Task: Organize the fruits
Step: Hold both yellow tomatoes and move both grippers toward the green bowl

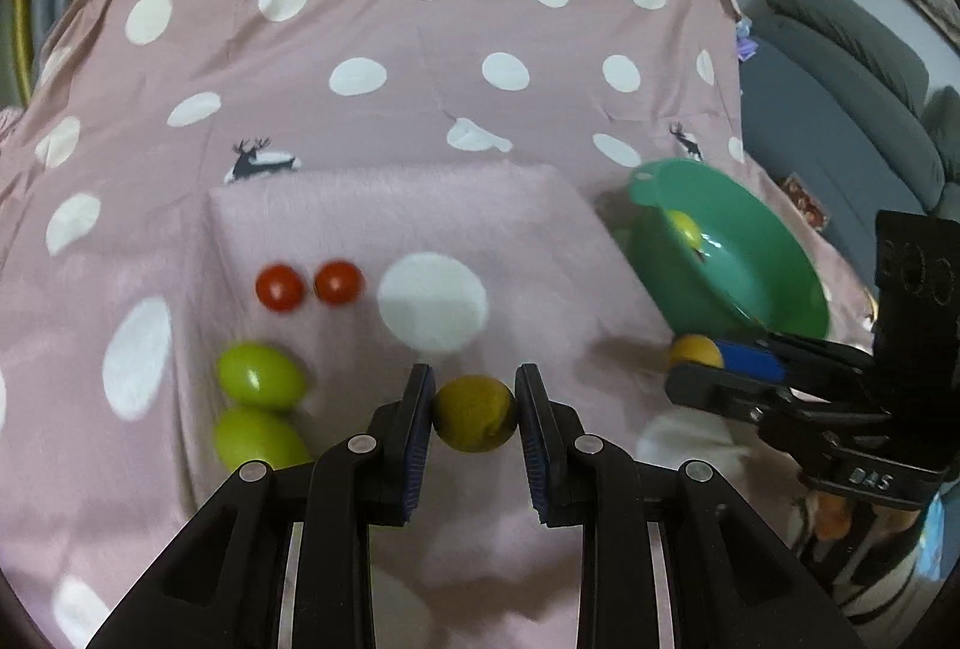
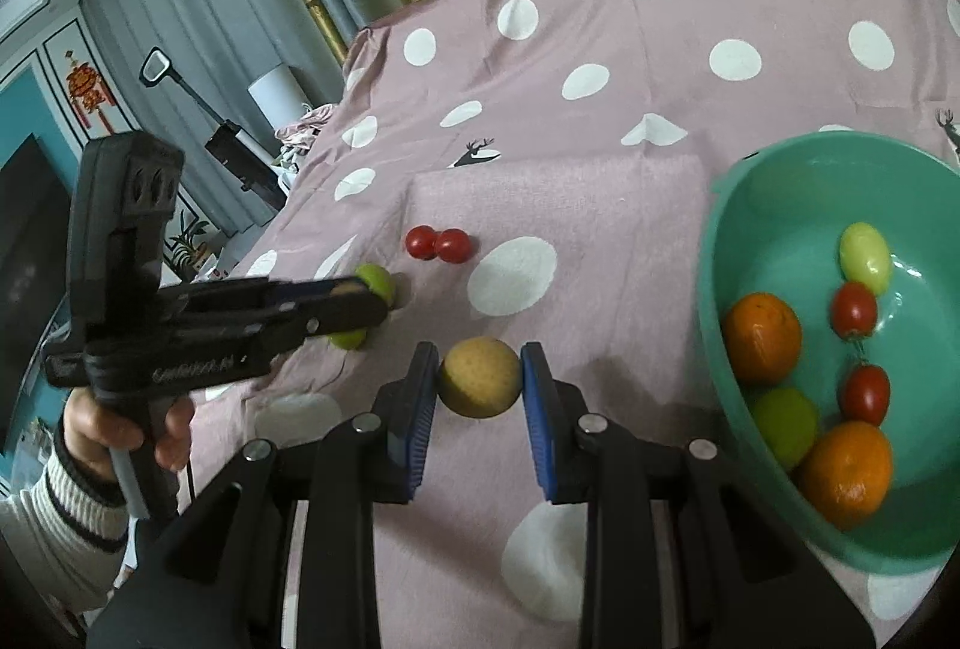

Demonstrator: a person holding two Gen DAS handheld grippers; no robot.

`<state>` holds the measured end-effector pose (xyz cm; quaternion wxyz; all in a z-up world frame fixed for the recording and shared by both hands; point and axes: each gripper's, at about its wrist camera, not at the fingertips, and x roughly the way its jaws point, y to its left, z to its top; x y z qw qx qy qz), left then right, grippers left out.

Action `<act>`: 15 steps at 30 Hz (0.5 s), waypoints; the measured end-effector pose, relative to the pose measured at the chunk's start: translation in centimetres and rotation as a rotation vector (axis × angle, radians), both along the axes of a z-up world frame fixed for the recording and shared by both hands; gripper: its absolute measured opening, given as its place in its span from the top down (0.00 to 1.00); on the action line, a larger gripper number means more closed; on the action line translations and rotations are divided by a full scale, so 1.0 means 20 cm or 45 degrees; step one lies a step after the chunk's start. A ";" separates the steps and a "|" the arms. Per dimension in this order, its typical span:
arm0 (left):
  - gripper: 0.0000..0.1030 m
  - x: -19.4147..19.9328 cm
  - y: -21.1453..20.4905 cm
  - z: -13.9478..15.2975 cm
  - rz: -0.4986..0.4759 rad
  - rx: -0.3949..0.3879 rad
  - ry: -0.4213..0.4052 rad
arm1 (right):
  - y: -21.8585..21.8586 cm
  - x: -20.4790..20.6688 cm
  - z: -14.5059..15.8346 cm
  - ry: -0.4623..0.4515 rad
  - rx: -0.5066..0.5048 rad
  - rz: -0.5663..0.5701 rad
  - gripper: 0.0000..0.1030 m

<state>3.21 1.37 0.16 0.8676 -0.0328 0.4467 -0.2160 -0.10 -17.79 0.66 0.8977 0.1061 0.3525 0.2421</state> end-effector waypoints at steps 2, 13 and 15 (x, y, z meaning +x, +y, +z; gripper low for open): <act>0.73 -0.07 0.00 -0.01 0.020 -0.015 0.008 | -0.01 -0.03 0.00 -0.018 0.005 0.003 0.72; 0.73 -0.25 -0.02 0.00 0.125 -0.056 0.007 | -0.04 -0.10 0.02 -0.081 0.021 0.030 0.72; 0.73 -0.27 -0.04 0.01 0.130 -0.019 -0.010 | -0.05 -0.12 0.03 -0.094 0.021 0.029 0.72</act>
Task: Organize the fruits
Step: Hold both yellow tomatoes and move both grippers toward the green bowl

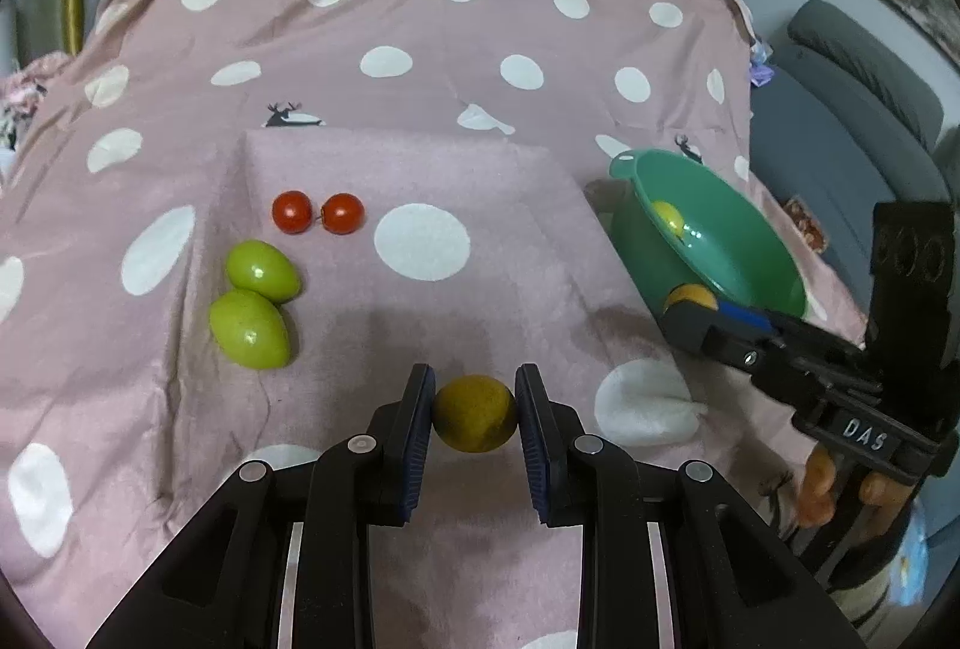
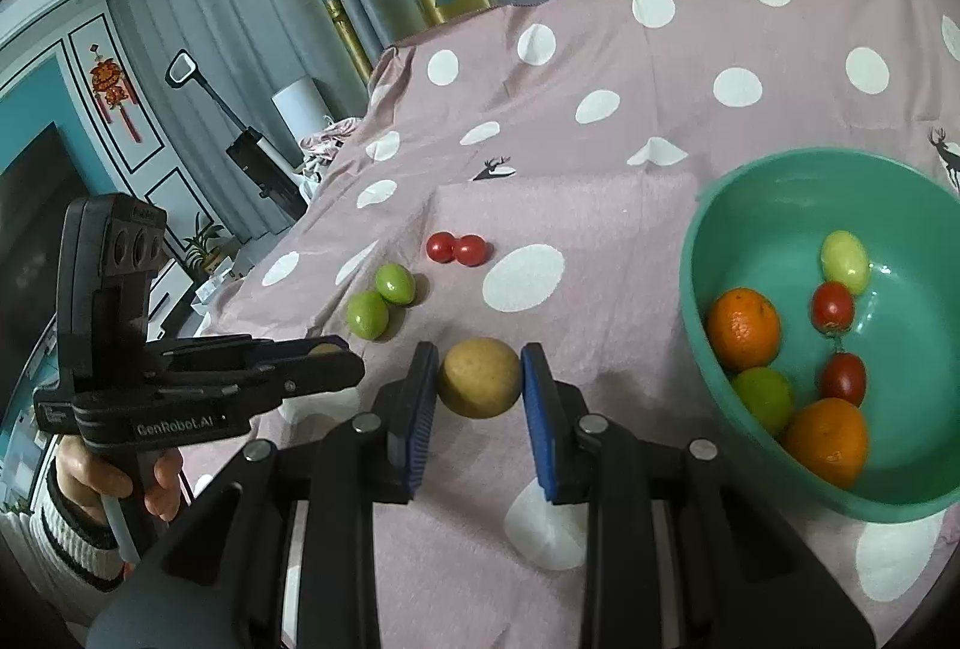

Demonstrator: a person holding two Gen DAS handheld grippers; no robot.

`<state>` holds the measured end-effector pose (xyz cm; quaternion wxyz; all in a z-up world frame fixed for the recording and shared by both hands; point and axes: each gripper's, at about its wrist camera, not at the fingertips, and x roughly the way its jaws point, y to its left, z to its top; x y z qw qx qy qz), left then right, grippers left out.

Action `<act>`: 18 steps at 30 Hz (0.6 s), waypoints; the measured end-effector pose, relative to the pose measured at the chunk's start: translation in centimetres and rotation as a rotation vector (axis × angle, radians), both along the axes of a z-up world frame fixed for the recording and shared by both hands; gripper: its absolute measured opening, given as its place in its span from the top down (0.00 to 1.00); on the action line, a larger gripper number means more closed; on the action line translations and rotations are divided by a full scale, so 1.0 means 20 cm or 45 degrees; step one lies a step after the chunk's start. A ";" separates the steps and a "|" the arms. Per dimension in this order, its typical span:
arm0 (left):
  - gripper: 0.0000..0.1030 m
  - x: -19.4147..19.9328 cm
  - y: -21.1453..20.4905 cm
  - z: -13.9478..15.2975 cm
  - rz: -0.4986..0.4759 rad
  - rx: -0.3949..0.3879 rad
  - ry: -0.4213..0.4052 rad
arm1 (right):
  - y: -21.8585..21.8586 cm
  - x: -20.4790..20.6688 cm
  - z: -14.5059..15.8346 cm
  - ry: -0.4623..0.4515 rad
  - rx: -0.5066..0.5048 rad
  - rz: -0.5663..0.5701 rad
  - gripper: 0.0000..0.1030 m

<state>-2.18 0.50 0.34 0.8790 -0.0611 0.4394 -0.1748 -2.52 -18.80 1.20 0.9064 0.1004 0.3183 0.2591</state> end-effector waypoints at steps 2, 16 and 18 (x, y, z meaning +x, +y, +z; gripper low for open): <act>0.73 -0.02 -0.01 0.01 0.003 0.023 -0.011 | 0.00 -0.01 0.01 -0.009 0.007 0.006 0.71; 0.73 -0.05 -0.06 0.05 0.012 0.057 -0.047 | -0.04 -0.06 0.03 -0.038 0.040 0.031 0.70; 0.73 -0.05 -0.05 0.05 0.021 0.048 -0.047 | -0.02 -0.05 0.01 -0.005 0.029 0.046 0.70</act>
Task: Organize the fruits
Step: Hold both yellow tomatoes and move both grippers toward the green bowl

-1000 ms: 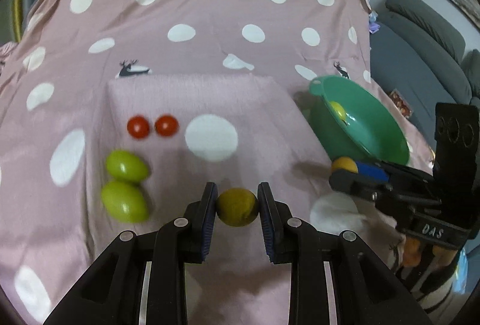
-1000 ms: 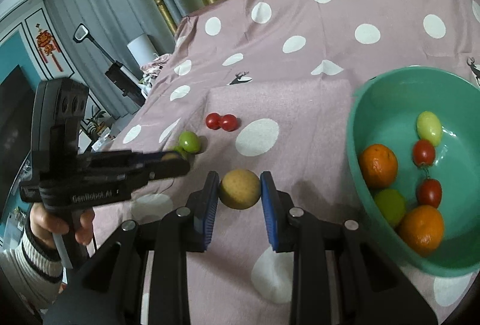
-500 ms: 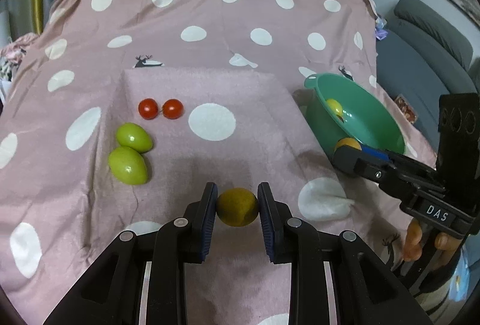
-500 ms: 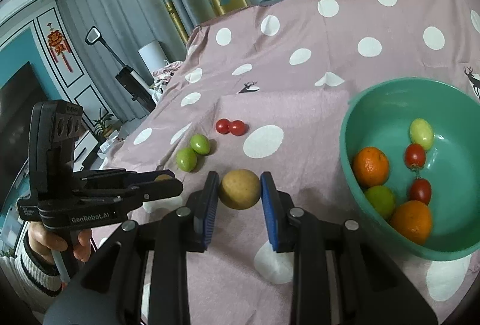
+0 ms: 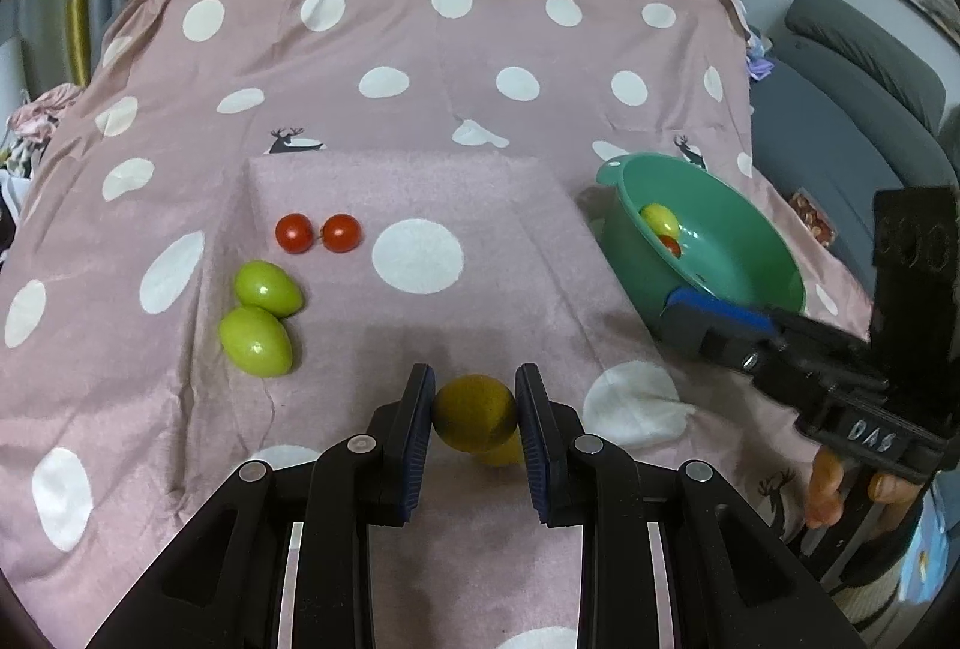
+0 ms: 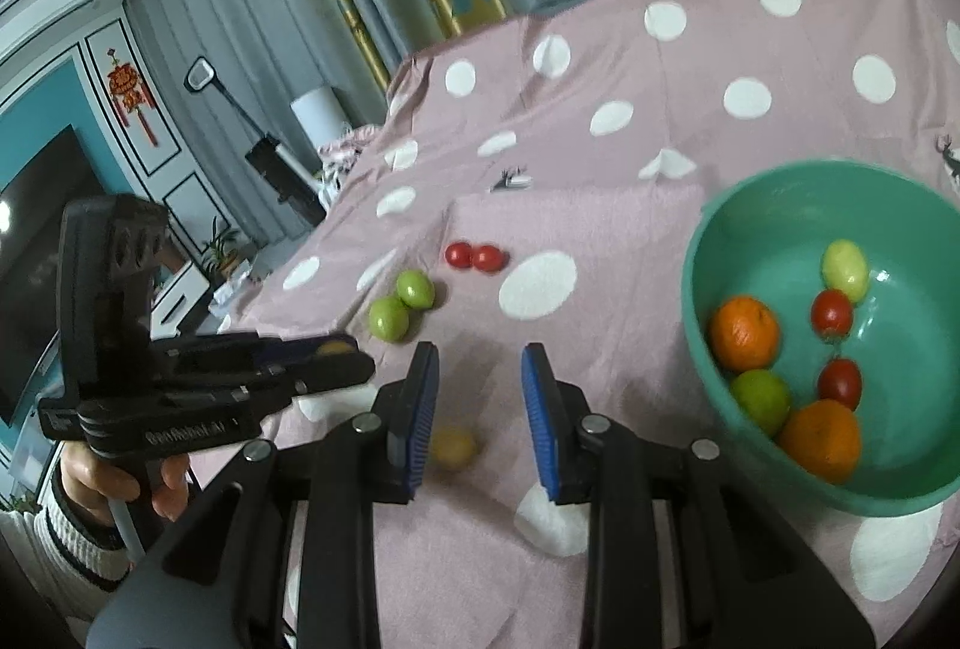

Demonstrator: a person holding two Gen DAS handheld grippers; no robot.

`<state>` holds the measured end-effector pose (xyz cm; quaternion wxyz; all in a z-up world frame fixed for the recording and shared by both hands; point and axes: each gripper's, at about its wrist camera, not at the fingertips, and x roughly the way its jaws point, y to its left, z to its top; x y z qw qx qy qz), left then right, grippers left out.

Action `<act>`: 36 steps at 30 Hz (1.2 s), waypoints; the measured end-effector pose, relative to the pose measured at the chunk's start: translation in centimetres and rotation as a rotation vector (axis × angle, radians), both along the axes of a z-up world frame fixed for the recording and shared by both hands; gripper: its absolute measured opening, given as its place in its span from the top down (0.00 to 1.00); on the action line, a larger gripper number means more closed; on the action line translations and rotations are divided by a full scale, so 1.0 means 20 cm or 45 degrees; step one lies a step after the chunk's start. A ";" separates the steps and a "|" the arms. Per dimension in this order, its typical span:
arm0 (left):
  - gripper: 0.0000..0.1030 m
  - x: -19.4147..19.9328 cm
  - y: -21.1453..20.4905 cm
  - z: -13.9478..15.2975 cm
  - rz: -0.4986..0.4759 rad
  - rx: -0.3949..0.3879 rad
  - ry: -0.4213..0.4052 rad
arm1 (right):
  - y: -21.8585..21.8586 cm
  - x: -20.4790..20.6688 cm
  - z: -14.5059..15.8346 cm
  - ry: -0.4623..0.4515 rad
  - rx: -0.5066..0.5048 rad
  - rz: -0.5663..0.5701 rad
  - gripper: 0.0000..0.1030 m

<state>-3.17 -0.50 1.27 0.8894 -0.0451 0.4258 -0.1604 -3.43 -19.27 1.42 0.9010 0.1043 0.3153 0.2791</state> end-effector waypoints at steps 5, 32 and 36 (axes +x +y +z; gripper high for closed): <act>0.73 -0.01 0.05 0.01 0.028 0.002 -0.005 | 0.09 0.06 -0.11 0.137 -0.075 0.088 0.70; 0.73 -0.08 0.56 -0.06 0.158 -0.147 -0.019 | 0.90 0.56 -0.23 0.285 -0.611 0.408 0.65; 0.73 -0.08 0.55 -0.06 0.147 -0.157 -0.015 | 0.95 0.53 -0.27 0.260 -0.677 0.404 0.76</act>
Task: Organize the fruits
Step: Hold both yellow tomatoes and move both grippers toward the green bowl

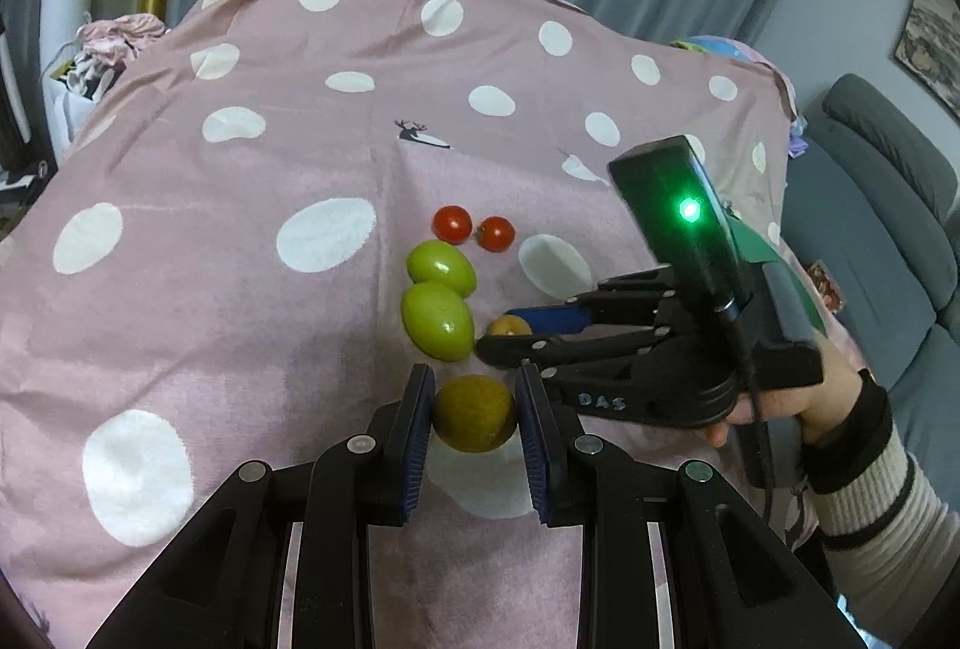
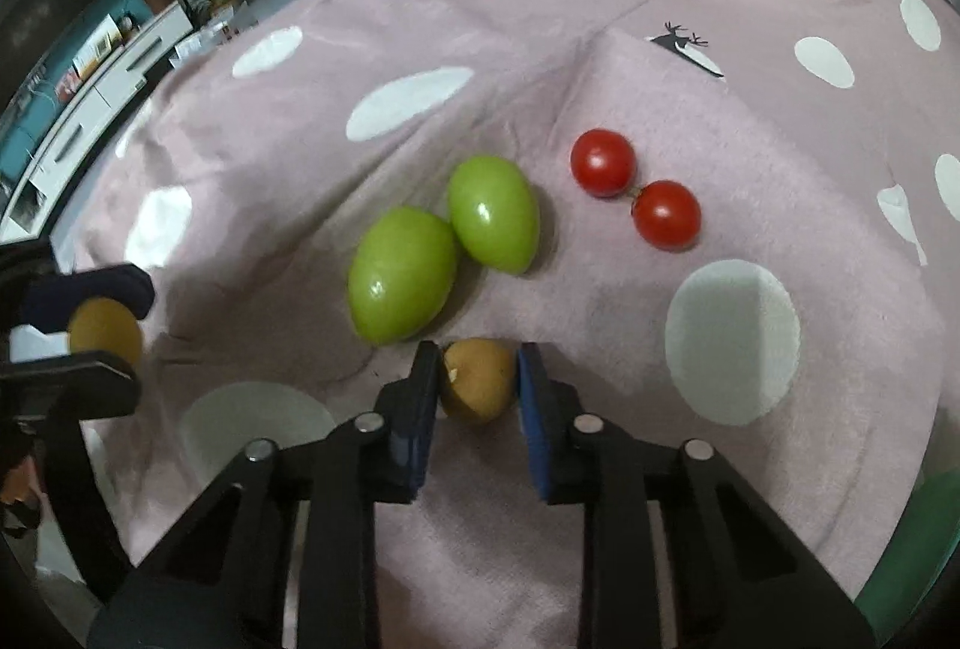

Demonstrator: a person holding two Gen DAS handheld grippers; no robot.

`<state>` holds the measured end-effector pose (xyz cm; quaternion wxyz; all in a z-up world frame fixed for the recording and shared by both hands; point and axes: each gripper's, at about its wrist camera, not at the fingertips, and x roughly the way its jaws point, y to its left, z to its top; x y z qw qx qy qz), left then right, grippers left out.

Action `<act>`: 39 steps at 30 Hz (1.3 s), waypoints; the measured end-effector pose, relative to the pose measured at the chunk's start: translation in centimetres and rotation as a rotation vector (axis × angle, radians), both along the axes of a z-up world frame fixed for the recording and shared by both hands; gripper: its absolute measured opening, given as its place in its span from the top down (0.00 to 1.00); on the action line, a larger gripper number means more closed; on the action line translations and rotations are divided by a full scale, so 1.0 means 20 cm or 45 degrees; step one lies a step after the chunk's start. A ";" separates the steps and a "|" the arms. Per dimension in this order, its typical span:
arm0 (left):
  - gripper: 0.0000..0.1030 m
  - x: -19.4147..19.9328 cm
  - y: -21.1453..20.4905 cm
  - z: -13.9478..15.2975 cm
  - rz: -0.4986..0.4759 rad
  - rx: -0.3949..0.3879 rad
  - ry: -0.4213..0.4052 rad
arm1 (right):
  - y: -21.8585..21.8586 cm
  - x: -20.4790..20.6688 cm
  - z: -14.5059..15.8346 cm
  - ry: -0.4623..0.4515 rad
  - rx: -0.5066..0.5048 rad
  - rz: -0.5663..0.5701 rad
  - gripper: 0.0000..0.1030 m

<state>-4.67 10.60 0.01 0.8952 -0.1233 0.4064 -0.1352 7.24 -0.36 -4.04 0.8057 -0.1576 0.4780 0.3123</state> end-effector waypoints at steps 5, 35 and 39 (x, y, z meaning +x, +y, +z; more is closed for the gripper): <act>0.73 0.00 -0.01 0.00 -0.008 -0.004 0.005 | 0.00 -0.01 0.00 -0.022 -0.007 -0.008 0.75; 0.73 0.05 -0.49 0.13 -0.137 0.219 -0.059 | -0.84 -0.61 0.33 -0.313 0.575 -0.312 0.75; 0.73 0.07 -0.56 0.15 -0.157 0.267 -0.070 | -0.88 -0.63 0.34 -0.327 0.614 -0.317 0.75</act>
